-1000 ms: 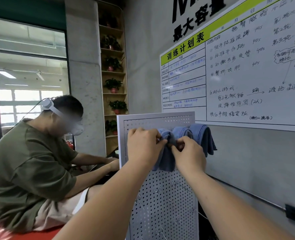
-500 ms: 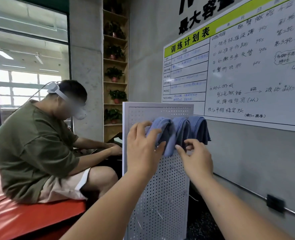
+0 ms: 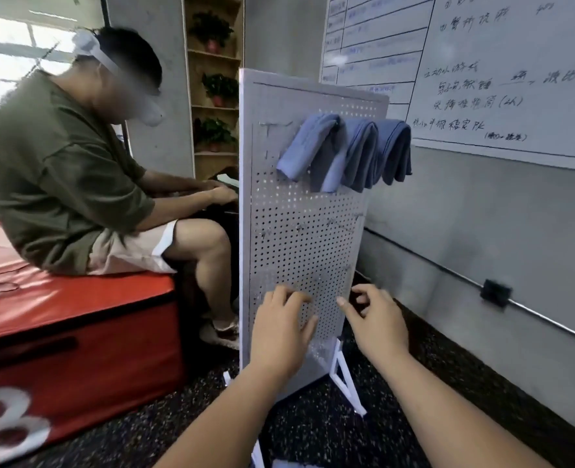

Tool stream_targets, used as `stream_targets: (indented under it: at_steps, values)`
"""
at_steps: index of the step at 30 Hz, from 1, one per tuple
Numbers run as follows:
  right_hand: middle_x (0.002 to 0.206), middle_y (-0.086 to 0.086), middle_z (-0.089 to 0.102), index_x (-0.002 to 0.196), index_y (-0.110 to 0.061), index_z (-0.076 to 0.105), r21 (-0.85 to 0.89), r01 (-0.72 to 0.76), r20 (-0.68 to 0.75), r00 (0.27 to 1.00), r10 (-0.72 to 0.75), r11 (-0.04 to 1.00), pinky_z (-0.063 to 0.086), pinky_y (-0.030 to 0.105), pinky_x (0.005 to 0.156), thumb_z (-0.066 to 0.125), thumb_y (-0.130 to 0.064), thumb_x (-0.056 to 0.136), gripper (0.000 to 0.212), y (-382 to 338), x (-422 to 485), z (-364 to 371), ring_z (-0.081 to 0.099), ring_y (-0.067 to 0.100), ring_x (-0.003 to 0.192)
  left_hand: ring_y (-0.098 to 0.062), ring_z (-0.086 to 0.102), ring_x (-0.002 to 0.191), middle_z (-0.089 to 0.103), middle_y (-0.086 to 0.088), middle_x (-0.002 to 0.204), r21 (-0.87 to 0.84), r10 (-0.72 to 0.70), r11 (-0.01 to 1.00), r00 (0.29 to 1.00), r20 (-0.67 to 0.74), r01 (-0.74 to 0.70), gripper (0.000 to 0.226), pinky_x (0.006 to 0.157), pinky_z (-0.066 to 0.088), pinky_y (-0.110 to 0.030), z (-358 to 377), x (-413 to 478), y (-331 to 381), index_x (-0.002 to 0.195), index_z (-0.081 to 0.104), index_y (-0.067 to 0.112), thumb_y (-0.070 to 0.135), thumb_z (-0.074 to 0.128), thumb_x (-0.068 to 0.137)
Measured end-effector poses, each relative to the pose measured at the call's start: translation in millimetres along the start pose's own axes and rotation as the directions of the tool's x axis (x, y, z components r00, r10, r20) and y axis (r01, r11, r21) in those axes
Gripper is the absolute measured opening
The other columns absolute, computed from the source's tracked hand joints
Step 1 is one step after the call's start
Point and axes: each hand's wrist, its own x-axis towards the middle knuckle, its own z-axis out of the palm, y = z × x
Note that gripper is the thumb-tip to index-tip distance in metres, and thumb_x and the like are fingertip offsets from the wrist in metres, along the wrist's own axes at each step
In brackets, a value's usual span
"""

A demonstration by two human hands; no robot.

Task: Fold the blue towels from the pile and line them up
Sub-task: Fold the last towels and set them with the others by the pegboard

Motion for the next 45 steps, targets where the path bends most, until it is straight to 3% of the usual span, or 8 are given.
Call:
stream_targets:
  at_steps: [7,15,19,27,31,35,42,45]
  values:
    - [0.108,-0.009,0.059,0.123,-0.031,0.066,-0.054,-0.126,0.239,0.962,0.135,0.991,0.058,0.038,0.076,0.071,-0.057,0.092,0.041,65.2,-92.2,51.6,0.064,0.014,0.089,-0.024,0.054,0.115,0.054,0.004,0.121,0.038,-0.227,0.973,0.922,0.313,0.227,0.034,0.096,0.051,-0.044,50.5,-104.8,-37.6,0.124,0.064,0.03,0.047,0.071,0.096]
    - [0.109,-0.008,0.062,0.126,-0.031,0.067,-0.1,-0.285,0.504,0.812,0.296,0.953,0.056,0.034,0.081,0.073,-0.053,0.094,0.039,134.2,-178.4,102.2,0.065,0.011,0.088,-0.015,0.061,0.11,0.057,0.011,0.123,0.095,-0.452,0.869,0.702,0.55,0.486,0.035,0.091,0.055,-0.037,89.3,-197.1,-73.8,0.128,0.064,0.033,0.042,0.073,0.095]
    - [0.112,-0.008,0.06,0.128,-0.033,0.065,-0.137,-0.271,0.611,0.734,0.296,0.953,0.057,0.04,0.087,0.074,-0.051,0.093,0.04,151.3,-186.5,124.8,0.064,0.015,0.099,-0.016,0.062,0.108,0.056,0.009,0.125,0.128,-0.481,0.839,0.613,0.626,0.528,0.04,0.091,0.055,-0.038,115.4,-219.2,-84.7,0.13,0.063,0.034,0.04,0.074,0.093]
    - [0.126,-0.003,0.061,0.134,-0.035,0.061,-0.291,-0.222,0.722,0.587,0.366,0.93,0.055,0.038,0.091,0.075,-0.052,0.092,0.048,184.9,-202.3,169.7,0.065,0.021,0.109,-0.024,0.064,0.106,0.057,-0.001,0.124,0.277,-0.583,0.758,0.422,0.695,0.591,0.045,0.093,0.055,-0.041,162.8,-250.7,-119.2,0.131,0.063,0.031,0.035,0.078,0.089]
    - [0.14,0.0,0.055,0.144,-0.033,0.054,-0.375,-0.116,0.779,0.498,0.381,0.92,0.049,0.038,0.103,0.07,-0.05,0.097,0.052,194.8,-209.9,188.9,0.057,0.024,0.126,-0.027,0.063,0.114,0.061,-0.004,0.129,0.338,-0.624,0.702,0.312,0.717,0.627,0.049,0.098,0.055,-0.043,183.6,-265.1,-134.5,0.134,0.062,0.031,0.035,0.077,0.088]
    - [0.155,0.0,0.046,0.151,-0.031,0.049,-0.371,-0.131,0.815,0.428,0.39,0.919,0.047,0.041,0.111,0.068,-0.047,0.098,0.059,203.9,-218.4,211.3,0.053,0.024,0.135,-0.03,0.063,0.121,0.063,-0.008,0.134,0.371,-0.632,0.66,0.217,0.744,0.653,0.059,0.102,0.053,-0.041,201.6,-277.5,-149.2,0.143,0.058,0.027,0.038,0.077,0.088]
    - [0.153,-0.005,0.044,0.149,-0.038,0.052,-0.338,-0.141,0.825,0.432,0.365,0.931,0.051,0.034,0.101,0.068,-0.041,0.098,0.053,205.5,-229.5,242.1,0.061,0.019,0.121,-0.031,0.057,0.134,0.061,-0.01,0.145,0.411,-0.656,0.559,0.081,0.751,0.72,0.076,0.113,0.046,-0.042,232.1,-292.6,-168.1,0.154,0.047,0.024,0.043,0.079,0.089]
    - [0.153,-0.007,0.039,0.15,-0.043,0.051,-0.314,-0.13,0.847,0.41,0.34,0.94,0.051,0.034,0.103,0.068,-0.04,0.098,0.055,210.0,-236.7,250.6,0.057,0.017,0.127,-0.029,0.055,0.138,0.059,-0.009,0.149,0.414,-0.646,0.523,0.029,0.763,0.745,0.082,0.116,0.043,-0.039,240.5,-298.6,-171.0,0.16,0.038,0.022,0.039,0.079,0.09]
